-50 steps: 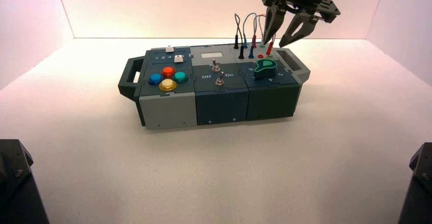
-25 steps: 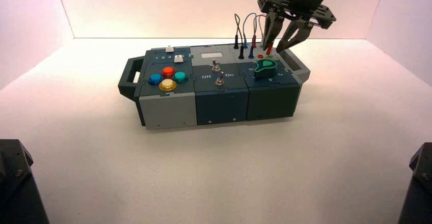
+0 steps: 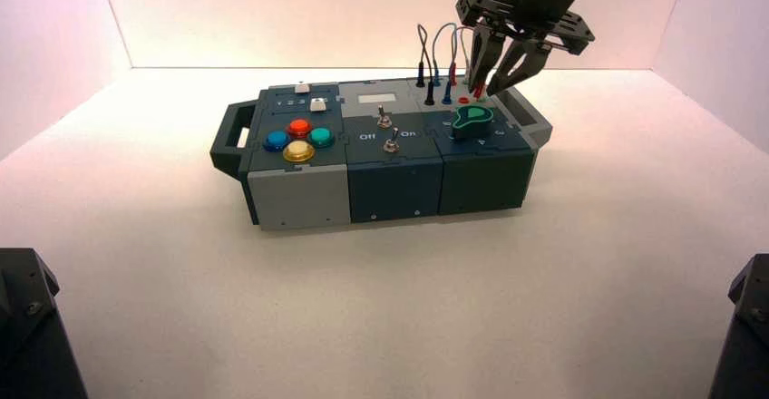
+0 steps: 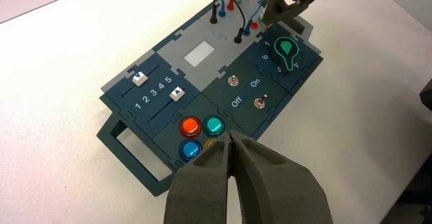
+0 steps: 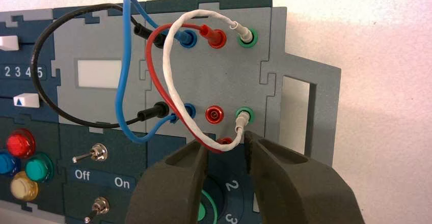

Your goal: Insert the red wire.

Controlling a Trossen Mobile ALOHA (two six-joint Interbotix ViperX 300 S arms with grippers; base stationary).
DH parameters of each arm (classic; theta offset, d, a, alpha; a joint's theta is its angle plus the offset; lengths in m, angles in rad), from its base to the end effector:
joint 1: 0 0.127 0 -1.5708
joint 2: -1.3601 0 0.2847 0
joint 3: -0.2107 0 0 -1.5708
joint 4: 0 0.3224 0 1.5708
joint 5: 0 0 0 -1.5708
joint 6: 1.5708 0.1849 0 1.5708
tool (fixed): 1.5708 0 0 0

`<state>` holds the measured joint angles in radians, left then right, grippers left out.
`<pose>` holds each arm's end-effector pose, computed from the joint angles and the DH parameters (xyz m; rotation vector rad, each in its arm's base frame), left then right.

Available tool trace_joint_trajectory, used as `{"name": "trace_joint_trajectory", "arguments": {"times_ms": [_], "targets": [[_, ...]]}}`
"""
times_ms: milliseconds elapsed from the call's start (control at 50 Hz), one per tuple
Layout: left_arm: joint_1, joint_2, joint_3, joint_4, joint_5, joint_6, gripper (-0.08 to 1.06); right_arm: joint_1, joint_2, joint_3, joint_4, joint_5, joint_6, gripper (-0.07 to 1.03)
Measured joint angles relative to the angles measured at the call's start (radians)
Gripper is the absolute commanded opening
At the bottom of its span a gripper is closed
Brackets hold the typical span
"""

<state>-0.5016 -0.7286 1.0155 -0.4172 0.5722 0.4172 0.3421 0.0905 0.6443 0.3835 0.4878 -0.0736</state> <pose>0.2361 -0.1757 0.1514 0.1715 0.8077 -0.7065 0.3574 0.1617 0.0136 0.1311 1.2506 0.2902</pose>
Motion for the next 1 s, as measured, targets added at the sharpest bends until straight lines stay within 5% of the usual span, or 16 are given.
{"name": "trace_joint_trajectory", "arguments": {"times_ms": [460,1000], "targets": [[0.000,0.014,0.000,0.000,-0.002,0.000,-0.03,0.000,0.025,-0.040,0.000,0.043,-0.002,0.21],[0.000,0.015,0.000,0.000,-0.003,0.000,-0.03,0.000,0.026,-0.044,0.000,0.089,-0.002,0.21]]}}
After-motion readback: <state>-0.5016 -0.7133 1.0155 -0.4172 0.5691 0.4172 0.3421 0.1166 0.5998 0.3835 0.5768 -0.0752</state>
